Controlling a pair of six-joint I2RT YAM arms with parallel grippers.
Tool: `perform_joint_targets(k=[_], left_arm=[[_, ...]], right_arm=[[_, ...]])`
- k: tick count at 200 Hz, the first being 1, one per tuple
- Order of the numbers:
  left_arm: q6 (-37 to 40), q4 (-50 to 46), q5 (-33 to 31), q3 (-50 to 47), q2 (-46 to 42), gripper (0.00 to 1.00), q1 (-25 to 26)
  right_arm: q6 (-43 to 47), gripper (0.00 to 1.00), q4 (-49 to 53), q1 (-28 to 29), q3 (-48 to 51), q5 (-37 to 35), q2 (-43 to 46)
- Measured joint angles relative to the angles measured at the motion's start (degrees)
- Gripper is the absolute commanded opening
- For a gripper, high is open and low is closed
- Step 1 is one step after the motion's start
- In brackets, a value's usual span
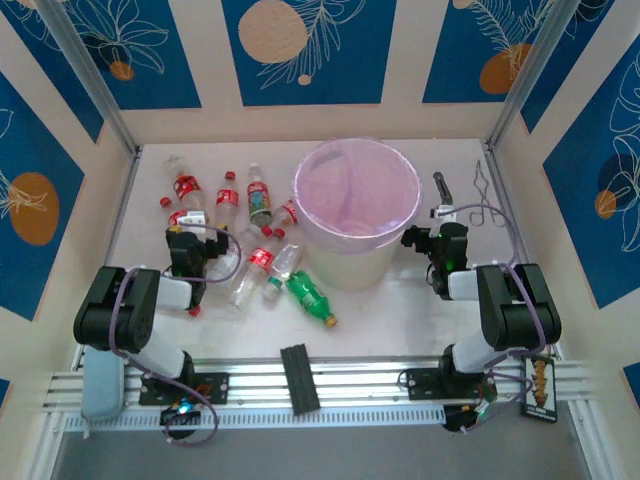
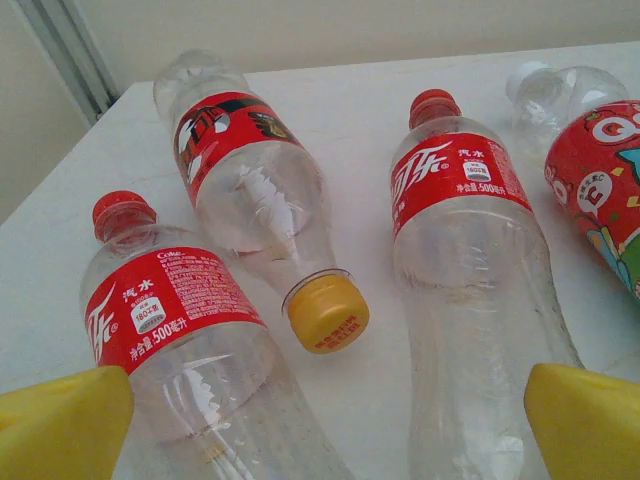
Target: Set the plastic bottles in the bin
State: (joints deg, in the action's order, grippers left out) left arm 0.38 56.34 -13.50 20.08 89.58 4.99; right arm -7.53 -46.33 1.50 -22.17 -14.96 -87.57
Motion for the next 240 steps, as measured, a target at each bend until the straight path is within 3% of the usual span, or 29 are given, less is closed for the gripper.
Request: perform_joint_targets(k=[203, 223, 240], left_arm=[[0.0, -0.2, 0.0, 0.0, 0.0, 1.00, 0.0], [0.0, -1.8, 0.0, -0.2, -1.8, 1.00, 0.0], [-0.2, -5.7, -0.7, -0.5, -7.1, 1.00, 0.0]], right_arm=[[0.0, 0.99, 0.0, -0.1, 0.0, 1.1, 0.0], [0.0, 0.99, 2.5, -0.1, -1.0, 2.0, 0.4], [0.0, 0.99, 10.4, 0.0, -4.8, 1.8, 2.6]])
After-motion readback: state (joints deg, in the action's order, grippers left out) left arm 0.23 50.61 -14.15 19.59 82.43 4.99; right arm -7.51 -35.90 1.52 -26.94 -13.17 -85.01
